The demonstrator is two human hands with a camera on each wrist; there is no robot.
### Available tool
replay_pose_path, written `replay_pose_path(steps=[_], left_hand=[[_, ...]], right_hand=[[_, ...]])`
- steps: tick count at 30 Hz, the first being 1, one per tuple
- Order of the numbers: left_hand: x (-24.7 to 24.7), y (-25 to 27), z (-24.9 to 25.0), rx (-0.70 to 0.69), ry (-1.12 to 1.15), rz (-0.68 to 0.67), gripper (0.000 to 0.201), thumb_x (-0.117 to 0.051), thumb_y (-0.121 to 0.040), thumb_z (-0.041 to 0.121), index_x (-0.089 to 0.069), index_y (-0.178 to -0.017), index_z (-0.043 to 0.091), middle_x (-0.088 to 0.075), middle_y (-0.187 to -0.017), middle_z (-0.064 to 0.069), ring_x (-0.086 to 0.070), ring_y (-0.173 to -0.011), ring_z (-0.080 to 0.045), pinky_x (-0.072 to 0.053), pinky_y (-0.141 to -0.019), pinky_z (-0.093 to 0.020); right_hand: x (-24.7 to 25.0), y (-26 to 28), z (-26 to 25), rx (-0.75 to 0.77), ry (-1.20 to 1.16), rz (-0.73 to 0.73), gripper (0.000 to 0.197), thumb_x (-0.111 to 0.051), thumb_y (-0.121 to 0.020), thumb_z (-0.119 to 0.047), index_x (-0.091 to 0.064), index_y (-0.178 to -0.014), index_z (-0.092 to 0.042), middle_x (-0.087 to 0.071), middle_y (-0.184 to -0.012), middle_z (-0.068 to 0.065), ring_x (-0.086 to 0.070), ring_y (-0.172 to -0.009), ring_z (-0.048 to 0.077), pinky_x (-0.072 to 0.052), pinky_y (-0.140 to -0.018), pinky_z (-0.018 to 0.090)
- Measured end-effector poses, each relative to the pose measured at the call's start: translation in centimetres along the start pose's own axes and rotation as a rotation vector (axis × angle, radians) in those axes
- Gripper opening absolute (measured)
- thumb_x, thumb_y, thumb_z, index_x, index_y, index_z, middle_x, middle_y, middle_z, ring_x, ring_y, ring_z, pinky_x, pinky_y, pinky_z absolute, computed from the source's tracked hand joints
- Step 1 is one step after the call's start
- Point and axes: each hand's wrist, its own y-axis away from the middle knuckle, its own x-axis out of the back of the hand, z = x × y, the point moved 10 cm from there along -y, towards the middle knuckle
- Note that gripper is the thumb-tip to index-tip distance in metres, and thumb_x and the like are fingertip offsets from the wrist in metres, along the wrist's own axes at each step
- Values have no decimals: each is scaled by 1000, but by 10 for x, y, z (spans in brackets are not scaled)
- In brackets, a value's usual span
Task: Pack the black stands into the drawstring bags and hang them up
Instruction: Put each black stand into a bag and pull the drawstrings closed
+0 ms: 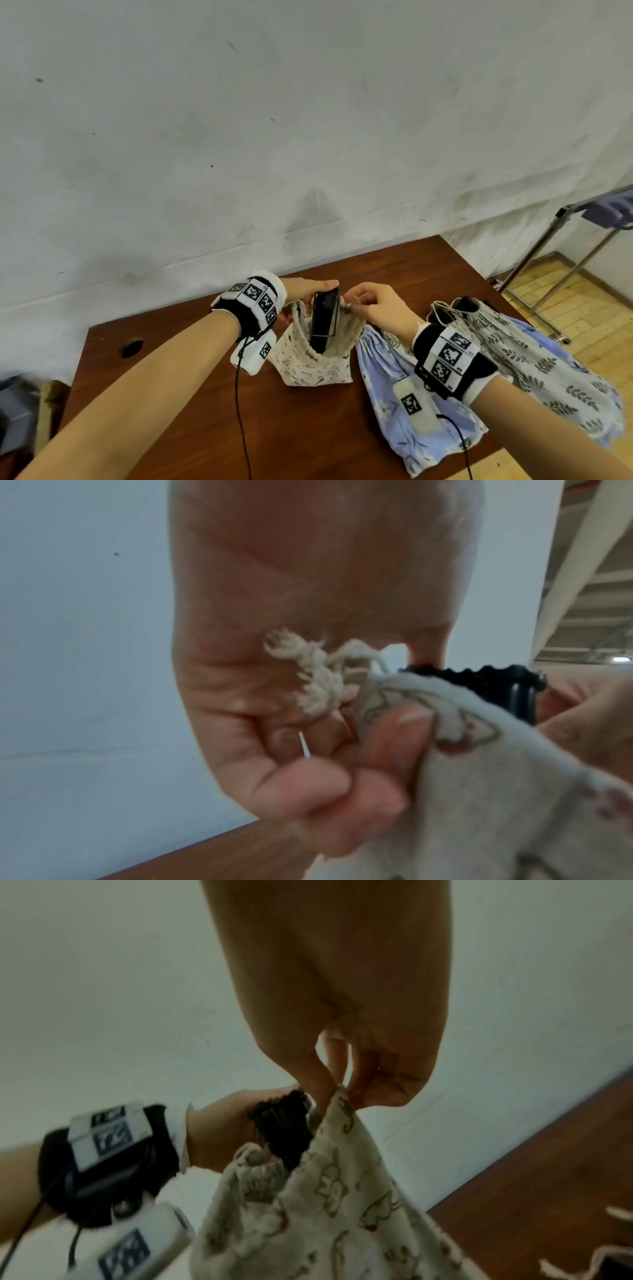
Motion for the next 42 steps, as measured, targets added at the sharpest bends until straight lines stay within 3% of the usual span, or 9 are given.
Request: replay_pose_path(steps=[10, 15, 18, 21, 25, 31, 36, 39, 42], left_hand=[[11, -12, -3, -38, -51, 102, 80, -46, -75, 80, -53, -118, 14, -59, -108, -9, -61, -75, -22, -54, -63, -29], [9, -21, -3, -59, -14, 80, 77, -53, -72, 78, -59, -100, 6, -49, -61, -5, -46, -50, -17, -49, -59, -27], [12, -23, -3, -58, -11, 83, 75, -57, -71, 76, -60, -102, 8, -46, -62, -4, -47, -54, -17, -52, -62, -28], [8, -23, 1, -48, -29, 39, 80, -57, -68, 79, -60, -106, 8, -54, -73, -6, -53, -63, -20, -54, -70, -31], [11, -21, 6, -8, -80, 76, 71, -32, -86, 74, -59, -84, 8, -57, -65, -8, -63, -62, -22, -50, -51, -25], [22, -18, 8, -108, -35, -3, 33, -37, -91, 24, -58, -74, 6, -55, -56, -6, -54, -55, -23, -46, -61, -26], [29, -14, 8, -165, -113, -6, 22, -52, -88, 24, -61, -73, 10, -56, -56, -3, -56, -52, -17, -47, -56, -23], [34, -15, 4, -192, -181, 23, 20, -59, -87, 26, -65, -88, 7, -59, -57, 0, -57, -54, -16, -49, -57, -22], [35, -10, 6, -227, -276, 39, 29, -70, -81, 39, -69, -87, 10, -59, -58, 4, -57, -55, -10, -50, -67, -25]], right_hand=[[25, 7, -39, -96, -788, -159, 36, -51, -90, 5, -59, -118, -17, -61, -85, 5, -57, -79, 18, -45, -83, 36], [23, 15, -90, 103, -930, -310, 46, -56, -82, 7, -61, -121, -15, -58, -91, 13, -56, -89, 27, -42, -99, 45], [13, 14, -101, 170, -937, -364, 49, -53, -83, 11, -60, -125, -14, -56, -91, 13, -54, -88, 24, -46, -90, 37], [6, 10, -99, 190, -857, -365, 59, -56, -83, 13, -52, -135, -14, -59, -105, 14, -57, -91, 21, -49, -76, 29], [-4, -5, -84, 216, -374, -253, 64, -65, -79, 2, -52, -136, -25, -52, -139, 8, -64, -97, 29, -49, -96, 44], [-21, -26, -76, 308, 197, -175, 61, -62, -85, 1, -46, -141, -15, -27, -155, -7, -56, -78, -1, -46, -76, 14], [-21, -43, -58, 176, 11, -160, 45, -61, -89, -2, -56, -131, -17, -54, -136, 3, -50, -127, 19, -44, -100, 31], [-19, -48, -55, 172, -3, -105, 35, -62, -90, -6, -62, -123, -15, -66, -111, -2, -61, -108, 13, -49, -94, 31], [-19, -48, -53, 141, -42, -86, 25, -61, -90, -8, -68, -114, -13, -63, -68, -7, -54, -55, 7, -47, -52, 22]])
